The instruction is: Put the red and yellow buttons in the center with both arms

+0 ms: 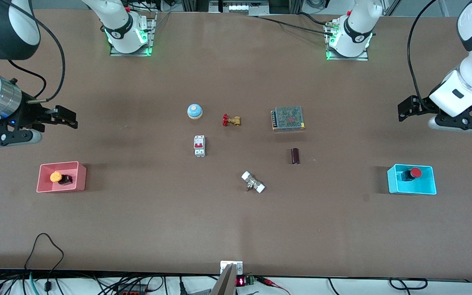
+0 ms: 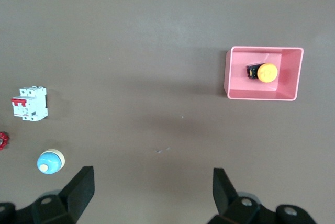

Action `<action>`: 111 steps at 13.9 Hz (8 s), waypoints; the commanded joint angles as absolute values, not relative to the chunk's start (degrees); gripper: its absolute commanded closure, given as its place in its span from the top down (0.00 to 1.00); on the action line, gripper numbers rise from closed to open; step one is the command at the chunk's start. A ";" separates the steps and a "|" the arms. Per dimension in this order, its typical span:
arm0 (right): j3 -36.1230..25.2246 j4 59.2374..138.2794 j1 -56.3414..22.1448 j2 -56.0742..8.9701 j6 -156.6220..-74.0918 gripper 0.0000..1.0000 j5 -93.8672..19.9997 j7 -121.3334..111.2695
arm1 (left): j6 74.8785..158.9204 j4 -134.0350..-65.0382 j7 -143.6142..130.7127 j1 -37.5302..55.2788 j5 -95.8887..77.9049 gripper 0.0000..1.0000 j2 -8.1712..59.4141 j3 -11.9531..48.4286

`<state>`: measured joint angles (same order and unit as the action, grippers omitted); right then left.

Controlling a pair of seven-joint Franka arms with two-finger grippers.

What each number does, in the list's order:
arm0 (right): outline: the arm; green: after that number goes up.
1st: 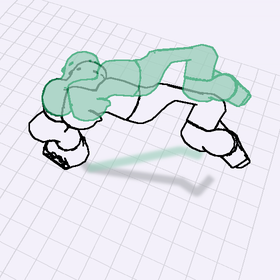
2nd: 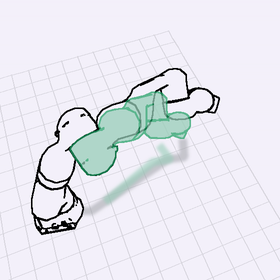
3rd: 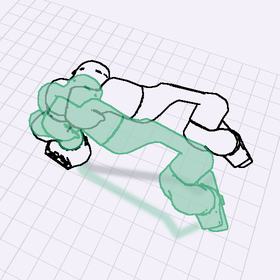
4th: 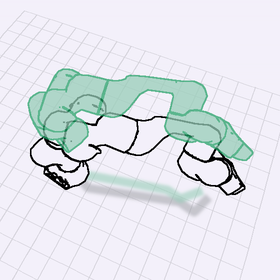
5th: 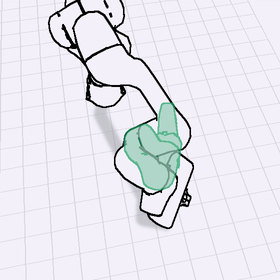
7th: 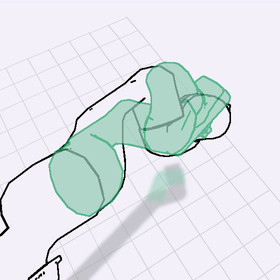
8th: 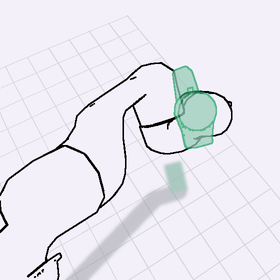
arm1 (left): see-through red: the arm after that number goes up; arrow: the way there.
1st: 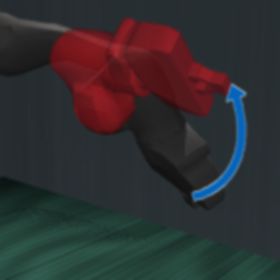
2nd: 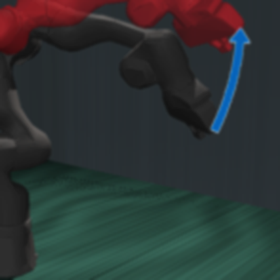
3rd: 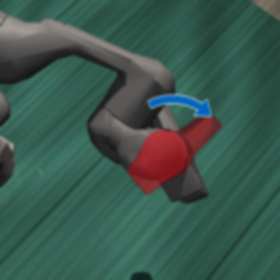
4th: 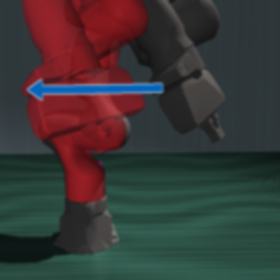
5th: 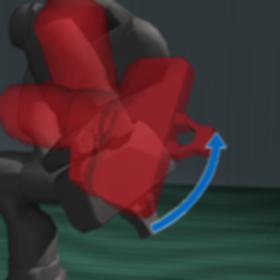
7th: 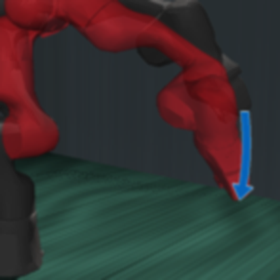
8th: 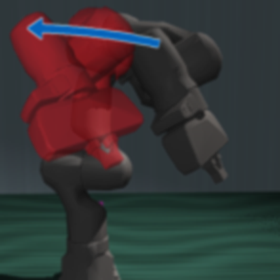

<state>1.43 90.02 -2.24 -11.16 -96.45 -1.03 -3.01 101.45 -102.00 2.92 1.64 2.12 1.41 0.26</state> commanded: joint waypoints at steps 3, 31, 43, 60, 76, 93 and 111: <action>1.58 88.68 0.08 -16.69 -97.46 1.00 -0.62 -7.81 | 95.88 -89.39 4.21 -2.10 3.42 1.00 14.04 0.27; 2.20 96.85 12.48 -35.95 -140.01 1.00 6.68 -22.59 | 132.37 -98.27 14.22 -14.50 2.20 0.34 34.38 0.97; 2.20 97.12 13.10 -37.35 -140.01 0.69 6.68 -26.81 | 114.43 -98.51 1.70 -7.73 2.11 0.34 27.95 10.79; 7.37 95.89 12.83 -23.24 -118.00 0.18 4.85 -27.89 | 133.59 -118.39 -15.73 -4.22 2.99 1.00 24.70 16.79; 12.22 109.07 -3.69 -29.00 -136.66 0.18 7.56 7.21 | 88.87 -79.55 -0.97 -10.46 7.55 1.00 19.95 16.35; 12.39 104.78 -2.73 -23.58 -129.86 1.00 5.55 5.98 | 99.19 -88.55 5.10 -3.22 4.83 1.00 8.92 5.69; -4.30 94.75 -9.31 -0.61 -95.01 1.00 -0.97 3.43 | 103.01 -98.00 5.27 3.52 3.34 1.00 2.46 -0.62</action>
